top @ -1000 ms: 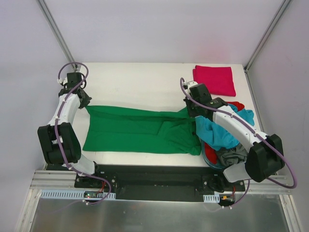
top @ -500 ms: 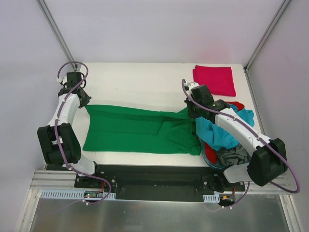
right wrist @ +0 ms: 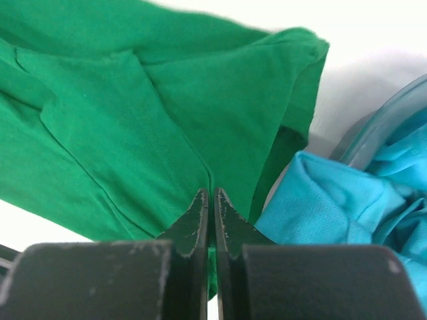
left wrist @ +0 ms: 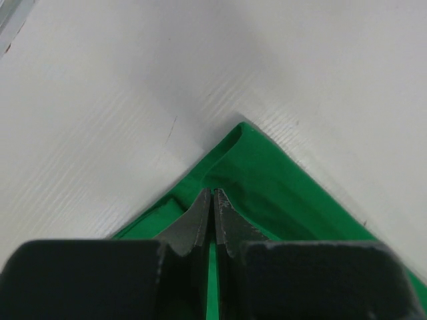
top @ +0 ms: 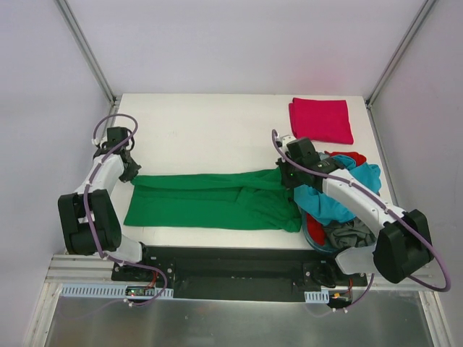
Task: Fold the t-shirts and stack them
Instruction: Fold the other side of the tshirt into a rectangle
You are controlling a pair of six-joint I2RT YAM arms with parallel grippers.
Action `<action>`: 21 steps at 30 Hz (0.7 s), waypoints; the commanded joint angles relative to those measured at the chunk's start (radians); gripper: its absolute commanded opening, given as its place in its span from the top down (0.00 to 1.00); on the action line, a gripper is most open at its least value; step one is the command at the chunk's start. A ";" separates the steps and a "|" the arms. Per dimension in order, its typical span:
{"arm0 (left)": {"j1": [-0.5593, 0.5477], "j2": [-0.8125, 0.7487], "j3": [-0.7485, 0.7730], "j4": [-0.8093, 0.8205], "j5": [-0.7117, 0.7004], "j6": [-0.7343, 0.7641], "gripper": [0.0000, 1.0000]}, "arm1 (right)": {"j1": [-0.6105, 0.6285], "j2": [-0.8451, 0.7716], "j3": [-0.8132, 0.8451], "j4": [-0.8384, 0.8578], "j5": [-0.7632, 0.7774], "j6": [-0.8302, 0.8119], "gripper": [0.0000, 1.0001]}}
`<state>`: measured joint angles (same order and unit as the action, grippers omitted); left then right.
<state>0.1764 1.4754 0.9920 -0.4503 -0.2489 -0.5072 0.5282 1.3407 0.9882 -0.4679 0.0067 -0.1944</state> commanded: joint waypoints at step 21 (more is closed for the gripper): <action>-0.003 -0.311 -0.066 -0.044 0.102 -0.120 0.01 | 0.145 -0.172 -0.074 -0.026 -0.056 0.029 0.04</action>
<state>0.1776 1.2030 0.8814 -0.5049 -0.3298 -0.6052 0.6678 1.2152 0.8848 -0.5156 -0.0429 -0.1886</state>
